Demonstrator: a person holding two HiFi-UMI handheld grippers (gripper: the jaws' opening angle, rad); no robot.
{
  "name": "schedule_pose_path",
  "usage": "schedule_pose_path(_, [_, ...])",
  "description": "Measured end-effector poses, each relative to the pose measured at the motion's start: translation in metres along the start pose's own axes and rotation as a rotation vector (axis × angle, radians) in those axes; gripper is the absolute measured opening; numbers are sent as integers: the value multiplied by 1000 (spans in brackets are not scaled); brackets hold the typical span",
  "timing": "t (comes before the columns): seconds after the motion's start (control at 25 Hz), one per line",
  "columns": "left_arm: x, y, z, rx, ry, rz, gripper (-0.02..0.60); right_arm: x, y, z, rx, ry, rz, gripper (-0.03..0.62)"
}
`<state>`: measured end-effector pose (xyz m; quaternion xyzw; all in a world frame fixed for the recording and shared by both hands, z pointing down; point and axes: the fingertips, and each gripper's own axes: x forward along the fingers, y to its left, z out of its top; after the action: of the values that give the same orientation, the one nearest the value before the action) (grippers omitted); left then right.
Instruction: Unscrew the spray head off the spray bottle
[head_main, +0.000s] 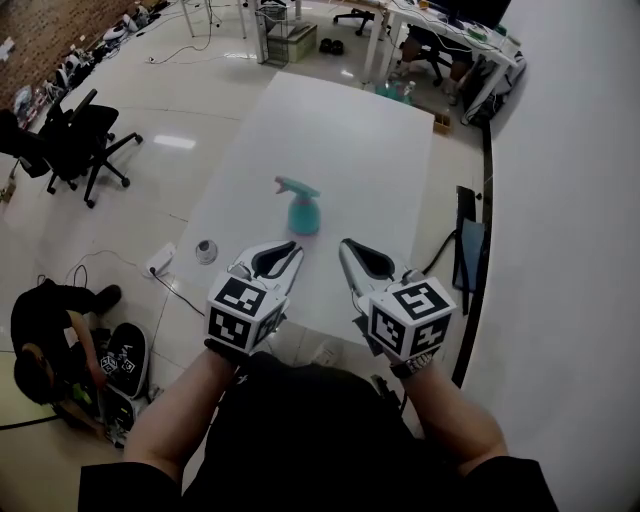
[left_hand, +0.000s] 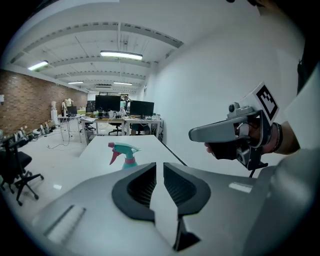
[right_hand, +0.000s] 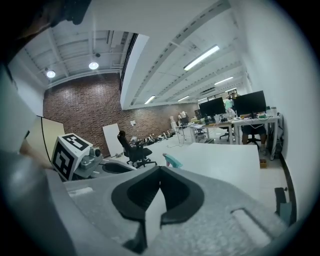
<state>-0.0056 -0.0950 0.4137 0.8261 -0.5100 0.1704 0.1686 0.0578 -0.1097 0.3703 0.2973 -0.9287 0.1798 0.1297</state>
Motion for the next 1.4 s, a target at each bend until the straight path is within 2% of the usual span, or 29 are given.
schedule_pose_path(0.28, [11, 11, -12, -44, 23, 14, 102, 9, -3, -13, 3, 42, 4, -9])
schedule_pose_path(0.48, [26, 24, -32, -48, 54, -9, 149, 20, -7, -18, -5, 70, -27, -9])
schedule_pose_path(0.64, [41, 41, -46, -45, 79, -20, 189, 31, -10, -15, -7, 89, -61, -9])
schedule_pose_path(0.92, [68, 65, -59, -32, 98, -37, 307, 49, -15, -11, 1, 131, -114, -9])
schedule_pose_path(1.4, [113, 73, -82, 12, 125, -123, 413, 60, -25, -15, 12, 191, -193, -9])
